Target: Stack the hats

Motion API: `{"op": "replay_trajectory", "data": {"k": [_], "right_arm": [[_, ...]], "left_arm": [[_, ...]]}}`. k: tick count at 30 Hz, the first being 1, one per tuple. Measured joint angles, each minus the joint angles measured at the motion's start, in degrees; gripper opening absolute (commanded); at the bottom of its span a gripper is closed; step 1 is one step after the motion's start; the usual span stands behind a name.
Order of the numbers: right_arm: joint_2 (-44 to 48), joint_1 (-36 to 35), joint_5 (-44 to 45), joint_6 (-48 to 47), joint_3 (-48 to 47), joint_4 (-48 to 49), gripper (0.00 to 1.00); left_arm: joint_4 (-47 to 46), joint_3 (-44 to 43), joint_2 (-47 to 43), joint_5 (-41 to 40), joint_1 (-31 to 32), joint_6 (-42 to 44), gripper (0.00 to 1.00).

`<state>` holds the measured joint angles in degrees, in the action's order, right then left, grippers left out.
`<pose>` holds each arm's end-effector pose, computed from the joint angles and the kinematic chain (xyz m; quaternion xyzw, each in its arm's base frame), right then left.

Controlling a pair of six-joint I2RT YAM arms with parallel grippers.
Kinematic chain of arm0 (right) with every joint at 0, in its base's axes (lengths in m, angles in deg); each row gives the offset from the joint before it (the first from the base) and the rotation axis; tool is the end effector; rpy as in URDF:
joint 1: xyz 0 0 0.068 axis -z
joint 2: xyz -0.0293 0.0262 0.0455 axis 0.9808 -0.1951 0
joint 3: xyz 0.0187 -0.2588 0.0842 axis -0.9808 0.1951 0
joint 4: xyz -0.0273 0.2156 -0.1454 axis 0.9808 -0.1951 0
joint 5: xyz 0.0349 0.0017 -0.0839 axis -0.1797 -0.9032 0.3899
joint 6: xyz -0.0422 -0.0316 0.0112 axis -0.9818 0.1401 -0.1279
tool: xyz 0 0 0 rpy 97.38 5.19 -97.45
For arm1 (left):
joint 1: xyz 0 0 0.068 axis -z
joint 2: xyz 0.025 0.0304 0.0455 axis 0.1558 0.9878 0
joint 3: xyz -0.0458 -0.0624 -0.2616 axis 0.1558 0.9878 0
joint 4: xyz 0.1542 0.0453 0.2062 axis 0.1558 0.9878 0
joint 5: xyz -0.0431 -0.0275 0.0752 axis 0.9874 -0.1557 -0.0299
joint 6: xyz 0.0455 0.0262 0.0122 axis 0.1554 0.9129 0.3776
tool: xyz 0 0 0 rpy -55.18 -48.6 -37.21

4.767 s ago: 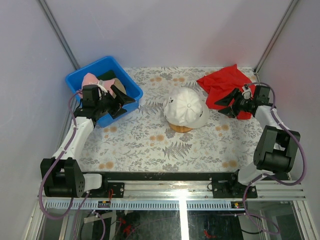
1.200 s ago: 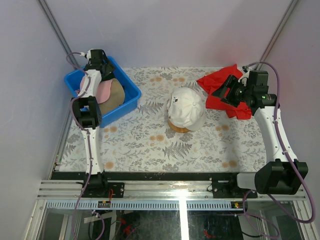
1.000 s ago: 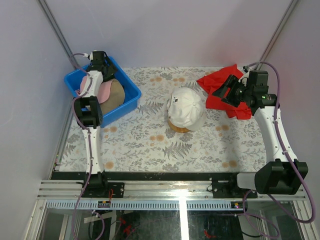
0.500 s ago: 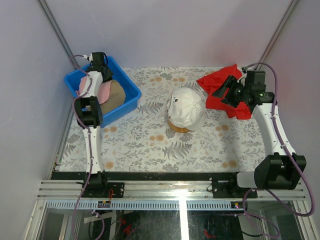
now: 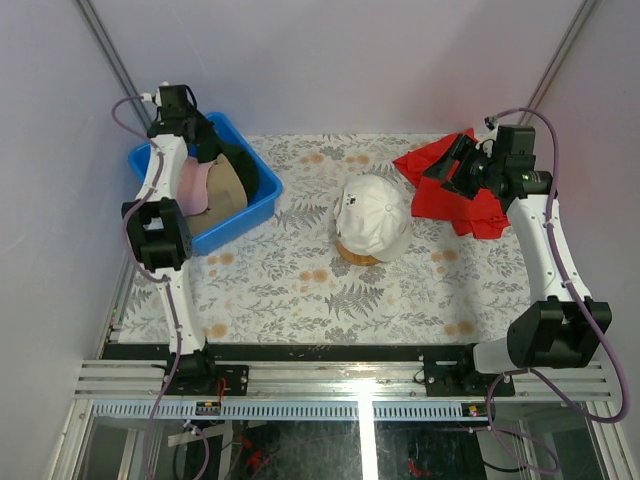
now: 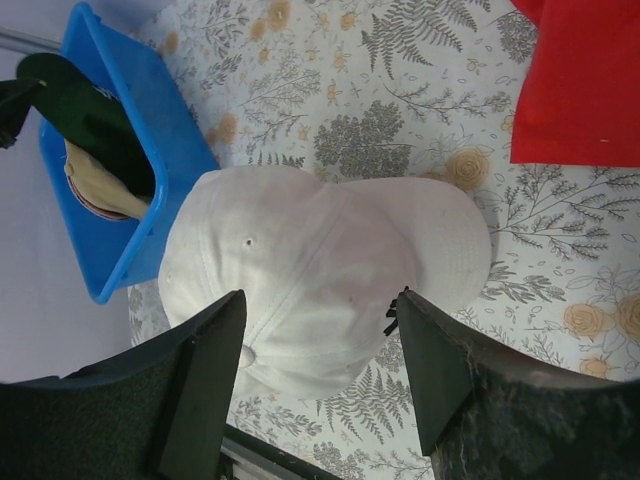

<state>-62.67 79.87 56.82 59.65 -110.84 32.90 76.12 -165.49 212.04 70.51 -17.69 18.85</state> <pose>0.3161 0.0089 0.3750 0.1362 0.8488 0.3074 0.4081 0.5230 0.0787 0.2909 -0.3341 0.8188 -0.1346 0.4470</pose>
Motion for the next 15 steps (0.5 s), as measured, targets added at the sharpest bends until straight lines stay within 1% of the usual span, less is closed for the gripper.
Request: {"op": "replay_trajectory", "data": {"k": [8, 11, 15], "right_arm": [[0.04, 0.00, -3.08, 0.00, 0.00, 1.46, 0.69], [0.39, 0.00, -4.46, 0.07, 0.13, 2.25, 0.69], [1.90, 0.00, -6.93, 0.48, 1.01, 4.42, 0.69]], "left_arm": [[-2.36, 3.91, -13.53, -0.11, 0.11, -0.44, 0.00], [-2.89, 4.39, -16.48, 0.70, 0.11, -1.62, 0.00], [-5.35, 6.88, -19.54, 4.44, 0.11, -4.98, 0.00]]}}
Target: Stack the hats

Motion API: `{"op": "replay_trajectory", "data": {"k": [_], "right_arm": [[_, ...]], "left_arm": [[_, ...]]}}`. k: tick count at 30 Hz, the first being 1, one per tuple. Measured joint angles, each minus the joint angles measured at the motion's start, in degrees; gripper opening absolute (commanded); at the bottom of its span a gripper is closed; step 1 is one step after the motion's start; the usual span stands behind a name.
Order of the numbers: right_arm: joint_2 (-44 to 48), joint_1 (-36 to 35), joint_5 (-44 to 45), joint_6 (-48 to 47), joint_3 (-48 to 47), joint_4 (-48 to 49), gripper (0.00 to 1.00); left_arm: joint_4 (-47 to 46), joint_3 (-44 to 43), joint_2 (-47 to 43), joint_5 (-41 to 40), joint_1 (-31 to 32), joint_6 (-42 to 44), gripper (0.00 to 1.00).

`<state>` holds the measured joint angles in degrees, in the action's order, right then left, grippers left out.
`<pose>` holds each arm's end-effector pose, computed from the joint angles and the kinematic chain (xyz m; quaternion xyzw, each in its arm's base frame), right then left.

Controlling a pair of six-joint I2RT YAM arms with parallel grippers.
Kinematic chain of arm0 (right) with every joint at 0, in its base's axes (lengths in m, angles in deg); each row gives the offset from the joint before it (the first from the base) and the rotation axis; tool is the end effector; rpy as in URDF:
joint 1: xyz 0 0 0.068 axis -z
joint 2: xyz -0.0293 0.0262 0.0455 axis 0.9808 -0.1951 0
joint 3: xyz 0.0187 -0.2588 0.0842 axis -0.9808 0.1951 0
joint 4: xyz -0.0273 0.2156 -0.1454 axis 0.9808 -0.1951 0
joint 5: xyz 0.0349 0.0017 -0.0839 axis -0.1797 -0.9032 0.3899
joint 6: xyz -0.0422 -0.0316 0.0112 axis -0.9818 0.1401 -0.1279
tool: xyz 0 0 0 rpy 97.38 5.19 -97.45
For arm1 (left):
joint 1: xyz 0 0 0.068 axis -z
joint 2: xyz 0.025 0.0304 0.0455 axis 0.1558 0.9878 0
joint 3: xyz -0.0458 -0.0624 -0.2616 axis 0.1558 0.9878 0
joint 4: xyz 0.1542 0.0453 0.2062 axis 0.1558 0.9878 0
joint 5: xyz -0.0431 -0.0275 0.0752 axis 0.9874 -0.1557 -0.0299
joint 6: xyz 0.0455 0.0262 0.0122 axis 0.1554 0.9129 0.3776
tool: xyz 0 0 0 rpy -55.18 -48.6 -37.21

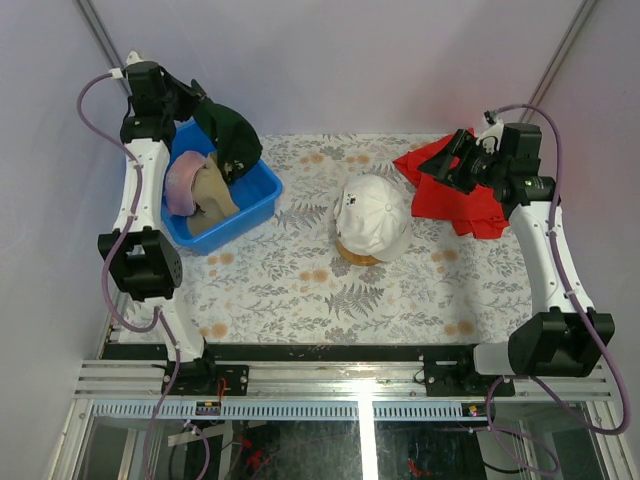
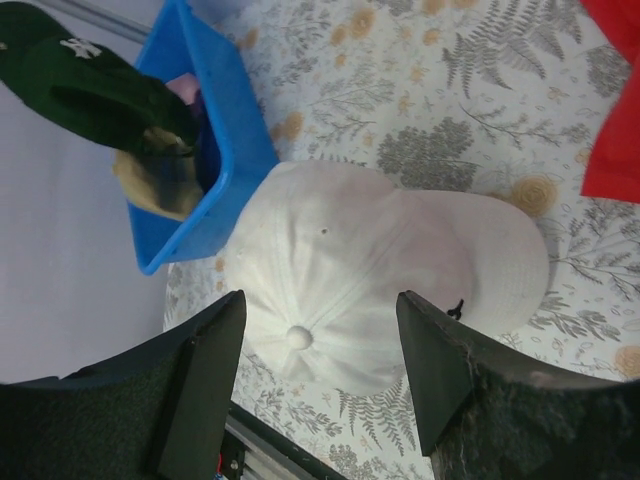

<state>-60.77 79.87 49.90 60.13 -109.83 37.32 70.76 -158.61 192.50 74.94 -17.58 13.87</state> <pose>0.3096 0.0128 0.3868 0.0918 0.8252 0.3604 0.4251 0.4473 0.0634 0.4206 -0.3084 0.7380 -0.2199 0.5585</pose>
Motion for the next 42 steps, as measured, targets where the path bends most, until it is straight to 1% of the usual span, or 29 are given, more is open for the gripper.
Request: {"op": "replay_trajectory", "data": {"k": [6, 10, 14, 18, 23, 25, 26, 28, 29, 30, 32, 34, 36, 38, 42], "right_arm": [[4.79, 0.00, -5.62, 2.03, 2.71, 7.17, 0.70], [8.09, -0.07, -10.95, 4.35, 3.61, 15.12, 0.71], [8.68, -0.83, -16.61, 7.08, 3.65, 23.21, 0.72], [6.99, -2.67, -20.37, 9.64, 3.52, 28.22, 0.75], [1.11, -3.28, -23.50, 13.18, -0.11, 31.34, 0.79], [-1.75, -3.28, -24.90, 15.96, -2.01, 34.14, 0.81], [-3.48, -3.21, -26.25, 18.62, -2.75, 37.27, 0.81], [-7.37, -2.64, -28.89, 26.01, -3.87, 46.88, 0.81], [-10.16, -2.54, -30.40, 31.26, -4.59, 54.29, 0.82], [-12.24, -1.97, -31.39, 35.23, -5.27, 59.36, 0.84], [-18.34, -0.96, -34.16, 44.94, -8.98, 72.48, 0.85], [-23.87, -0.31, -36.17, 51.91, -13.99, 82.34, 0.86], [-27.12, 0.28, -38.36, 56.85, -17.25, 89.48, 0.86], [-28.06, 0.50, -40.37, 59.87, -18.47, 94.55, 0.87], [-27.69, 0.42, -43.19, 63.43, -19.41, 102.84, 0.87]], "left_arm": [[-6.49, 8.59, -5.77, 8.48, 0.26, -8.87, 0.00], [-11.72, 10.58, -7.58, 14.49, 1.05, -15.28, 0.00], [-18.38, 11.08, -8.22, 20.85, 3.02, -22.71, 0.00], [-28.02, 12.85, -8.74, 27.10, 5.86, -32.26, 0.00], [-46.29, 18.27, -8.70, 33.73, 9.55, -47.45, 0.00], [-54.53, 19.67, -8.09, 36.02, 10.95, -53.86, 0.00], [-59.17, 20.02, -7.61, 36.94, 11.32, -57.24, 0.00], [-66.75, 20.55, -6.78, 38.32, 12.79, -62.77, 0.00], [-70.42, 20.98, -6.51, 38.97, 13.33, -65.44, 0.00], [-73.16, 21.42, -6.36, 39.52, 13.81, -67.38, 0.00], [-77.96, 22.16, -6.29, 41.53, 14.82, -70.88, 0.00], [-79.62, 22.69, -6.60, 44.11, 15.82, -73.07, 0.00], [-78.58, 23.56, -7.48, 46.95, 16.83, -73.53, 0.00], [-73.55, 24.09, -9.03, 50.12, 17.88, -71.76, 0.00], [-57.90, 24.09, -13.44, 55.30, 20.22, -64.19, 0.00]]}}
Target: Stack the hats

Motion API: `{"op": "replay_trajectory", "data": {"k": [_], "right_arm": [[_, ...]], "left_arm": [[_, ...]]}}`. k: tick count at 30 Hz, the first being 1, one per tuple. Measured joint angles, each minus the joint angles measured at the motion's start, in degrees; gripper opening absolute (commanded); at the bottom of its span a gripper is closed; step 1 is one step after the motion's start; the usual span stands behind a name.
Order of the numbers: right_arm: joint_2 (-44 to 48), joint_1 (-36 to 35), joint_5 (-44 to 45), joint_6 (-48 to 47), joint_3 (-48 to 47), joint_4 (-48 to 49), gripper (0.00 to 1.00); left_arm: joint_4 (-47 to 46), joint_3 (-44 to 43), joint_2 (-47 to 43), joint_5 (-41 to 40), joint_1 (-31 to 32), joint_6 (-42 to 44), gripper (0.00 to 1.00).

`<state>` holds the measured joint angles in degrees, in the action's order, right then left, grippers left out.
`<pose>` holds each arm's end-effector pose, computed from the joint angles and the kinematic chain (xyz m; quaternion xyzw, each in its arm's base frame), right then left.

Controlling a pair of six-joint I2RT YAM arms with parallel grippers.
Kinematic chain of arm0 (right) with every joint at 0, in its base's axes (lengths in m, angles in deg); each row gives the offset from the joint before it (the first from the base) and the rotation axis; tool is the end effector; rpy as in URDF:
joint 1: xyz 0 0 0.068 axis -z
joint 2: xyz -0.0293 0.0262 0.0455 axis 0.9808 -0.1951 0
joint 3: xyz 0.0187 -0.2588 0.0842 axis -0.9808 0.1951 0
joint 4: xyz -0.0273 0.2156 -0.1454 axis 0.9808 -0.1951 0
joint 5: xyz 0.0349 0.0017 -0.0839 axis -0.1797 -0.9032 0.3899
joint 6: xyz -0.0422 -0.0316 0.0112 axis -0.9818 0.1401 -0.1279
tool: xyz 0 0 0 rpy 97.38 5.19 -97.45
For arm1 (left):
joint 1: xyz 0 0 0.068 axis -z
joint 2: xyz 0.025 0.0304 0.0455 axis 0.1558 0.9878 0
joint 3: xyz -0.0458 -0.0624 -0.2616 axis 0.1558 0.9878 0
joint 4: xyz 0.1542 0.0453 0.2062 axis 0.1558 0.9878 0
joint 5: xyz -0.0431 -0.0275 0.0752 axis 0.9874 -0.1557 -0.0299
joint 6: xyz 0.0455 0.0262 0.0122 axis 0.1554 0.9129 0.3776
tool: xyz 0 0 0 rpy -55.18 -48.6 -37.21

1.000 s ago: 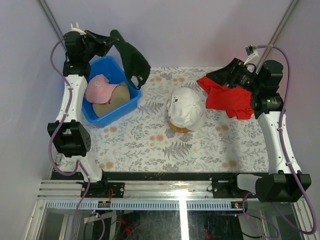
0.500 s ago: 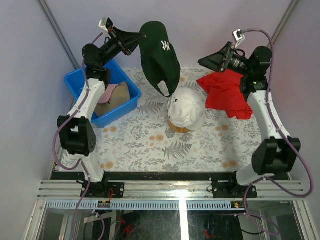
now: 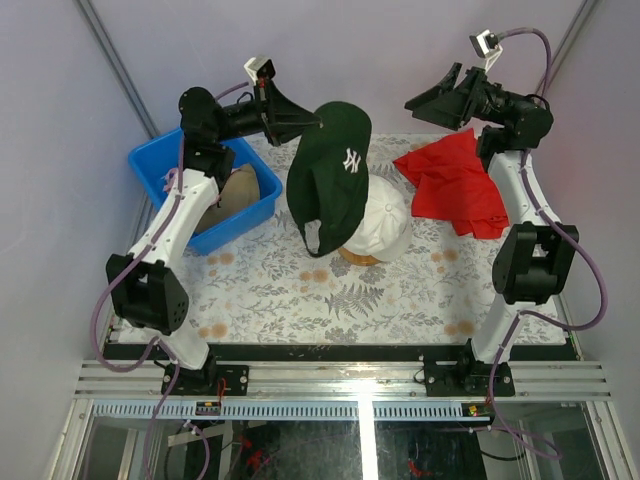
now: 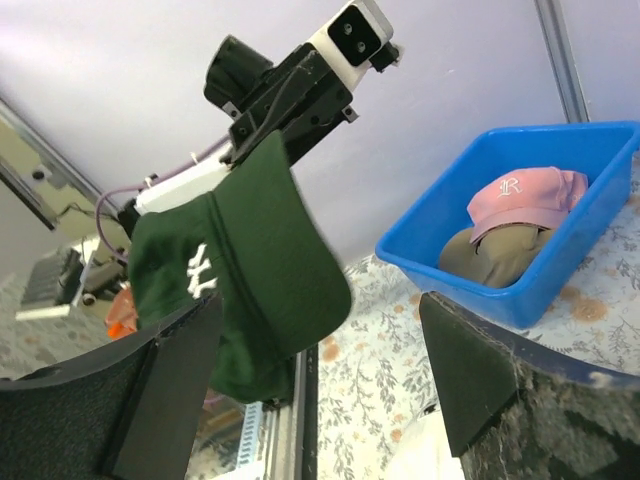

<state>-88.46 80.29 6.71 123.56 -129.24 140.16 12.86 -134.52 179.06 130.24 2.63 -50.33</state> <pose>0.3804 0.0241 0.4674 -0.2855 0.5485 0.6465 0.4468 0.3630 -0.1066 0.4672 -0.0048 0.6174 -0.7692 0.1648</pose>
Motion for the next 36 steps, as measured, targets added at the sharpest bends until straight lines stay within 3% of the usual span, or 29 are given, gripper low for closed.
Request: {"op": "replay_trajectory", "data": {"k": [9, 16, 26, 29, 33, 36], "right_arm": [[1.11, -3.39, -4.20, 3.89, 0.85, 9.07, 0.87], [1.16, -11.23, -6.93, 6.40, 1.62, 12.09, 0.86], [3.02, -13.81, -7.37, 9.35, 5.51, 13.14, 0.80], [4.92, -15.15, -7.43, 9.64, 8.70, 13.16, 0.68], [7.04, -16.83, -7.78, 9.51, 11.61, 13.44, 0.37], [8.48, -17.31, -8.17, 9.70, 13.64, 13.75, 0.26]], "left_arm": [[21.49, -4.39, -4.50, 9.14, 2.62, 7.19, 0.00], [25.18, -5.40, -4.46, 11.34, 3.28, 5.60, 0.00], [25.31, -5.40, -4.46, 12.13, 3.80, 3.85, 0.00], [25.33, -5.40, -4.46, 12.13, 3.80, 3.63, 0.00], [25.33, -5.40, -4.39, 12.13, 3.80, 3.41, 0.00], [25.40, -5.40, -4.20, 12.17, 3.72, 3.26, 0.00]]}}
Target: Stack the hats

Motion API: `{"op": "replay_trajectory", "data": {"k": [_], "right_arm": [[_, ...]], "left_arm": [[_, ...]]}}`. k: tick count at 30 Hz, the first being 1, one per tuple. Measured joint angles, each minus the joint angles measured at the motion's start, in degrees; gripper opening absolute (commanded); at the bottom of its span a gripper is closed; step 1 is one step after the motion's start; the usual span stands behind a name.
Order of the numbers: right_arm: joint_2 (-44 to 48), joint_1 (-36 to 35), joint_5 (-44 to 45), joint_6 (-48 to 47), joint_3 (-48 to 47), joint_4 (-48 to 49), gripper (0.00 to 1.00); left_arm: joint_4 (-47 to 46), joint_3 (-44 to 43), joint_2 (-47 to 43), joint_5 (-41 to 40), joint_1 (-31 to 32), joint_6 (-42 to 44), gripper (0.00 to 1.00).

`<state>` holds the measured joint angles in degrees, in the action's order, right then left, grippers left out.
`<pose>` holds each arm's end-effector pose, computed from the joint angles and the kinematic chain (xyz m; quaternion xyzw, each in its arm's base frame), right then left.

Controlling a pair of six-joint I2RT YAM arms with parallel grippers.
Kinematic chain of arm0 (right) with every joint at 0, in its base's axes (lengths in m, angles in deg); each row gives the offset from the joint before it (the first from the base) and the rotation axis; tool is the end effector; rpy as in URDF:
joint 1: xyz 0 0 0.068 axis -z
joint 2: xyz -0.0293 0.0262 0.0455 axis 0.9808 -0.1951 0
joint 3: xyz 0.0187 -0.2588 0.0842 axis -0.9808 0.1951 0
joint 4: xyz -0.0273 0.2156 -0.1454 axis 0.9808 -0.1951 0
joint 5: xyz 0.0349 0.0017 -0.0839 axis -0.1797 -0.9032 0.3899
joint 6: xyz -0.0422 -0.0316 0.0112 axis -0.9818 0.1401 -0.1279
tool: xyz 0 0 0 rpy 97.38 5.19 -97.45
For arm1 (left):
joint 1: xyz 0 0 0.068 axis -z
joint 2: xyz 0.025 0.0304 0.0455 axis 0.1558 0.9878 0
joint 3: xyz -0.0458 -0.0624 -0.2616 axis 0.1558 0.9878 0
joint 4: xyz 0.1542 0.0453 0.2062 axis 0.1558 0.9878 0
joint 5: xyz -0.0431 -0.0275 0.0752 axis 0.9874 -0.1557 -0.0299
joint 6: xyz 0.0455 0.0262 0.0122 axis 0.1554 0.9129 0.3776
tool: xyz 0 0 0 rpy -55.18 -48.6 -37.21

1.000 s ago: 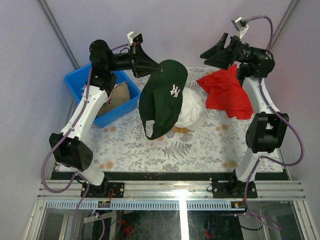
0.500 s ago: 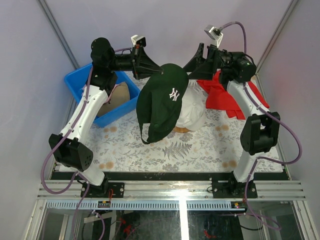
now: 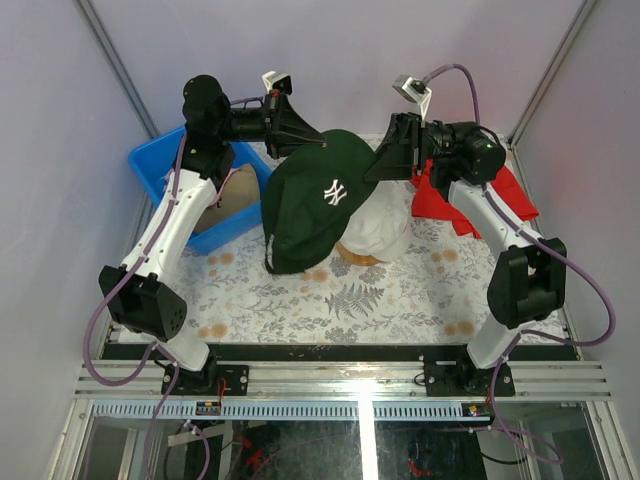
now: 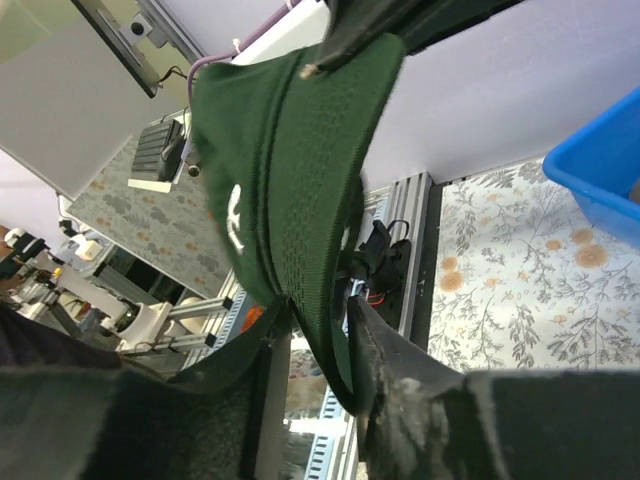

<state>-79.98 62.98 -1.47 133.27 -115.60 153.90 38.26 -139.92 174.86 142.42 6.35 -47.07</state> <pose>0.3077 0.1236 0.4523 -0.4099 0.5261 0.6824 0.2992 0.3282 -0.1254 0.4848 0.0118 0.6821 -0.7311 0.0071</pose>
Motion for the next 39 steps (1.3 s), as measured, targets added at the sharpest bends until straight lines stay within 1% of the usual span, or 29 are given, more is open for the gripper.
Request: {"op": "replay_trajectory", "data": {"k": [4, 5, 6, 7, 8, 9, 10, 13, 16, 17, 19, 20, 21, 23, 25, 26, 28, 32, 34, 37, 39], "right_arm": [[1.66, -0.11, -0.22, 0.22, 1.07, 0.68, 0.01], [2.03, -0.24, -0.20, 0.35, 1.22, 0.79, 0.00], [2.43, -0.48, -0.20, 0.37, 1.46, 0.76, 0.00], [2.82, -0.70, -0.07, 0.52, 1.97, 0.68, 0.00], [3.13, -0.74, 0.00, 0.57, 2.47, 0.63, 0.00], [3.48, -0.72, 0.22, 0.57, 3.32, 0.61, 0.00], [3.93, -0.72, 0.72, 0.50, 4.33, 0.59, 0.00], [6.08, -0.61, 2.12, 0.09, 7.41, 0.57, 0.00], [9.27, -0.13, 3.78, -2.84, 10.47, -1.77, 0.00], [10.47, 0.11, 4.44, -4.85, 11.28, -3.65, 0.00], [14.08, 0.72, 6.21, -12.61, 12.52, -13.03, 0.00], [15.56, 1.11, 7.19, -16.90, 12.46, -18.27, 0.00], [17.35, 1.55, 8.52, -22.32, 11.93, -25.90, 0.00], [19.54, 2.47, 11.10, -31.67, 9.18, -39.19, 0.00], [20.09, 3.72, 13.31, -37.24, 5.60, -48.19, 0.00], [20.11, 4.37, 14.10, -38.14, 4.70, -50.16, 0.00], [20.20, 6.62, 15.82, -38.27, 4.50, -52.15, 0.00], [20.11, 10.75, 20.09, -35.85, 6.62, -55.10, 0.00], [20.11, 11.91, 22.56, -35.12, 7.67, -57.68, 0.00], [20.11, 12.52, 25.99, -34.05, 8.31, -62.45, 0.00], [20.37, 12.79, 28.13, -32.70, 8.44, -64.96, 0.00]], "left_arm": [[0.28, 0.42, 0.46, -0.63, -0.07, 0.04, 0.00], [0.46, 0.83, 0.46, -0.96, -0.17, 0.17, 0.00], [0.66, 1.18, 0.46, -1.11, -0.26, 0.31, 0.05], [0.87, 1.60, 0.46, -1.09, -0.39, 0.68, 0.13], [1.07, 1.95, 0.44, -1.16, -0.63, 1.09, 0.26], [1.33, 2.16, 0.42, -1.51, -0.98, 1.55, 0.32], [2.03, 2.47, 0.31, -2.14, -1.29, 2.23, 0.33], [5.62, 2.73, 0.22, -4.70, -4.52, 5.35, 0.51], [11.65, 2.40, -0.63, -11.23, -10.54, 11.78, 0.65], [13.40, 2.43, -1.16, -13.86, -12.00, 13.90, 0.67], [16.72, 4.66, -3.87, -21.73, -14.40, 19.34, 0.68], [17.59, 7.08, -6.05, -25.24, -14.82, 21.49, 0.67], [18.21, 10.27, -8.72, -28.41, -14.88, 23.43, 0.63], [18.14, 16.35, -13.05, -32.22, -14.49, 26.12, 0.58], [17.09, 22.80, -15.87, -34.73, -13.38, 28.81, 0.55], [16.57, 24.92, -15.96, -35.41, -12.59, 30.16, 0.52], [15.85, 27.50, -13.53, -36.59, -10.27, 33.24, 0.51], [14.80, 28.17, -4.52, -36.70, -4.68, 38.84, 0.51], [14.49, 28.39, -1.75, -36.65, -2.91, 40.92, 0.51], [12.33, 29.92, -0.98, -36.52, -2.23, 42.42, 0.51], [9.88, 30.67, -0.98, -36.46, -2.34, 42.53, 0.54]]}}
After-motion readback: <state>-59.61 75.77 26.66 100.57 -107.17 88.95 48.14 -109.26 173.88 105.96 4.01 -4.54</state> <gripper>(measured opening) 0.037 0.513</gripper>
